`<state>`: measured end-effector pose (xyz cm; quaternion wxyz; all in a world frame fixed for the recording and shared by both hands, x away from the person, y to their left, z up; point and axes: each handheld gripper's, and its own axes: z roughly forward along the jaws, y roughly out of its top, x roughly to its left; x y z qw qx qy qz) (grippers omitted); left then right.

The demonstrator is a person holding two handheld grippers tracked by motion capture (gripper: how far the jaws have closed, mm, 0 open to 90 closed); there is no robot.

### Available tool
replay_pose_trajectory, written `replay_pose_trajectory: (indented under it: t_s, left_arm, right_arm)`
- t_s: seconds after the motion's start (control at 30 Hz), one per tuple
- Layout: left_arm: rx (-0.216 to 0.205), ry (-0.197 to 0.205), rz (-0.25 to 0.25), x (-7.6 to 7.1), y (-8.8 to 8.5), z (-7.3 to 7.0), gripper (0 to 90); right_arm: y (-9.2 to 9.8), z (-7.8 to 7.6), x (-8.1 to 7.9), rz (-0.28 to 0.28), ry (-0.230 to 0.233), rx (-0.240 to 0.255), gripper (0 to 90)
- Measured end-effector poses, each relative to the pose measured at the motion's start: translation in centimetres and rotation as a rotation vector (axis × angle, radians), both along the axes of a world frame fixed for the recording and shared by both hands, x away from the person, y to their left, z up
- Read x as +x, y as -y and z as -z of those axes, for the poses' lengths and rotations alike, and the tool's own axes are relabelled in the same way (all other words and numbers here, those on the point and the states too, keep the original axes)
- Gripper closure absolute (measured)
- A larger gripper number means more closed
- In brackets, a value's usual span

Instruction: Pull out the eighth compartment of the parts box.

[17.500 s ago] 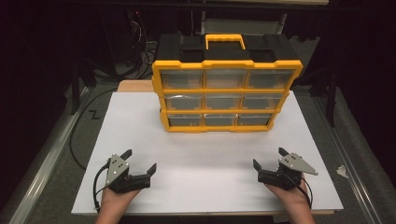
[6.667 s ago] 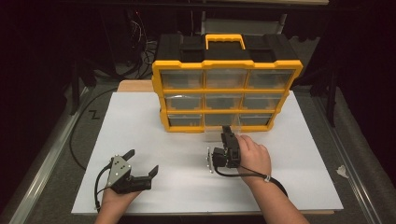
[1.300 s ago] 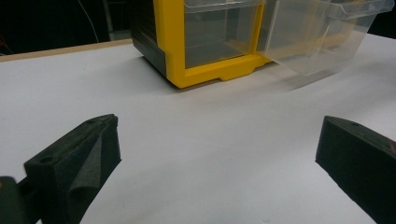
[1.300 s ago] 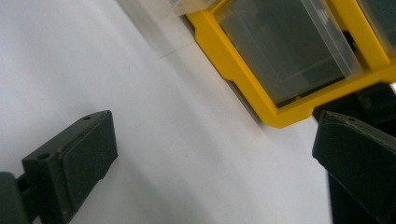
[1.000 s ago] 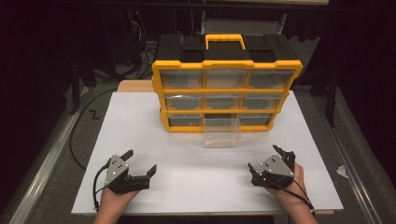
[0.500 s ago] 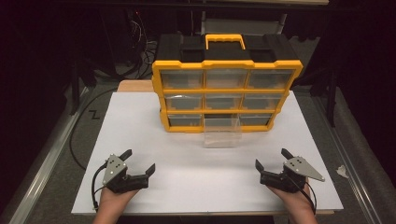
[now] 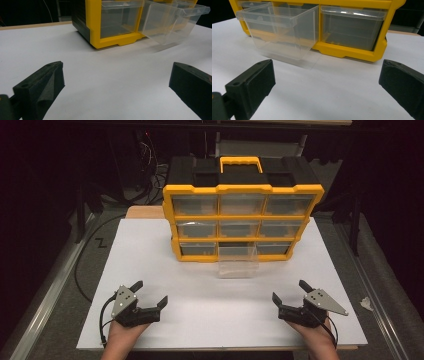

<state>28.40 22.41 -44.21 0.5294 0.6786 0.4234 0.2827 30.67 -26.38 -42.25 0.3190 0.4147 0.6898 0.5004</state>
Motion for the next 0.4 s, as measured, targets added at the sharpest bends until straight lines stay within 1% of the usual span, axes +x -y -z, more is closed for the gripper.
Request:
replay_pose_trajectory:
  t_s: [0.4]
  left_arm:
    - [0.005,0.004,0.000,-0.13,0.07,-0.05,0.7]
  right_arm:
    - [0.15,-0.13,-0.03,0.005,0.004,-0.011,1.6]
